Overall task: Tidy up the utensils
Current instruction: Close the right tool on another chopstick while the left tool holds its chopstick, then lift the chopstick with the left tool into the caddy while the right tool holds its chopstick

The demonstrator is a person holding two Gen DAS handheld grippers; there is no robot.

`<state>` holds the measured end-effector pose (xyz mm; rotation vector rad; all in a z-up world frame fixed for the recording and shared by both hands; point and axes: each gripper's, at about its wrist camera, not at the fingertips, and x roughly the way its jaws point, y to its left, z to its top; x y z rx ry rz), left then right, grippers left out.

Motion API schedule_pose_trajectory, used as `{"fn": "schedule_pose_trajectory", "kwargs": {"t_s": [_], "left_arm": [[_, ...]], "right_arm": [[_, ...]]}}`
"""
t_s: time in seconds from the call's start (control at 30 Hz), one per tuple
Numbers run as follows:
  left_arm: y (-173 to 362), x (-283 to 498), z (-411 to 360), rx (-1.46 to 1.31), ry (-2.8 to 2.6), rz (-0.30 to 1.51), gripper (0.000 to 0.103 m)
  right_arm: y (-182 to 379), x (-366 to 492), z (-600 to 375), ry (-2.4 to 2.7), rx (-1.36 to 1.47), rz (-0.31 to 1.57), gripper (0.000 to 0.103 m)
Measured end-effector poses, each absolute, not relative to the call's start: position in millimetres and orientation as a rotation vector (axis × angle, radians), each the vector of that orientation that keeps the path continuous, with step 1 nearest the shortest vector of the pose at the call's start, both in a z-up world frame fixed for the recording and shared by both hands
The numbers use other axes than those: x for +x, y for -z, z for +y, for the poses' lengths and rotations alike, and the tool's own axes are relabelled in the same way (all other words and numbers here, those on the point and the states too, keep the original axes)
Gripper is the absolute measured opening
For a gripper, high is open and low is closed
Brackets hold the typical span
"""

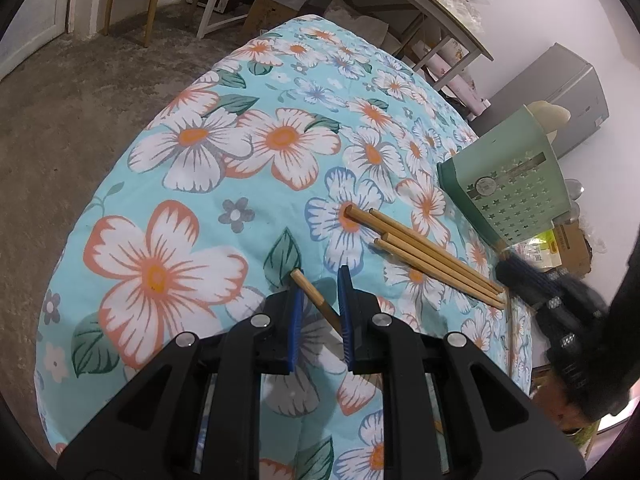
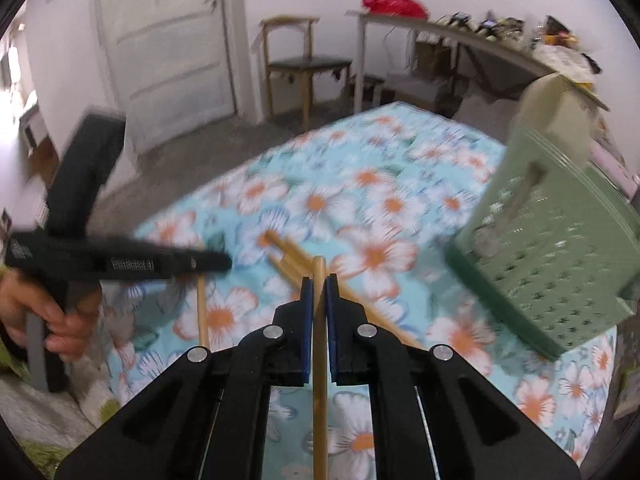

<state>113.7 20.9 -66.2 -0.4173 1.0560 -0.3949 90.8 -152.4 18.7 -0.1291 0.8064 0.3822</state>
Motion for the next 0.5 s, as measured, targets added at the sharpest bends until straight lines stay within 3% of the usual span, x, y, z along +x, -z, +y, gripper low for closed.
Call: {"fn": "schedule_pose_trajectory", "kwargs": {"t_s": [0.17,0.5], "left_arm": [[56,111,22,-0.423,0.407,1.015,0.014],[-15,101,19,-0.356,0.496,0.774,0.009]], "right_arm": [[-54,84,-185,-0.297,-0.014,0.689,0.007],[-81,74,-245,-0.197,0.238,0.565,0.007]]}}
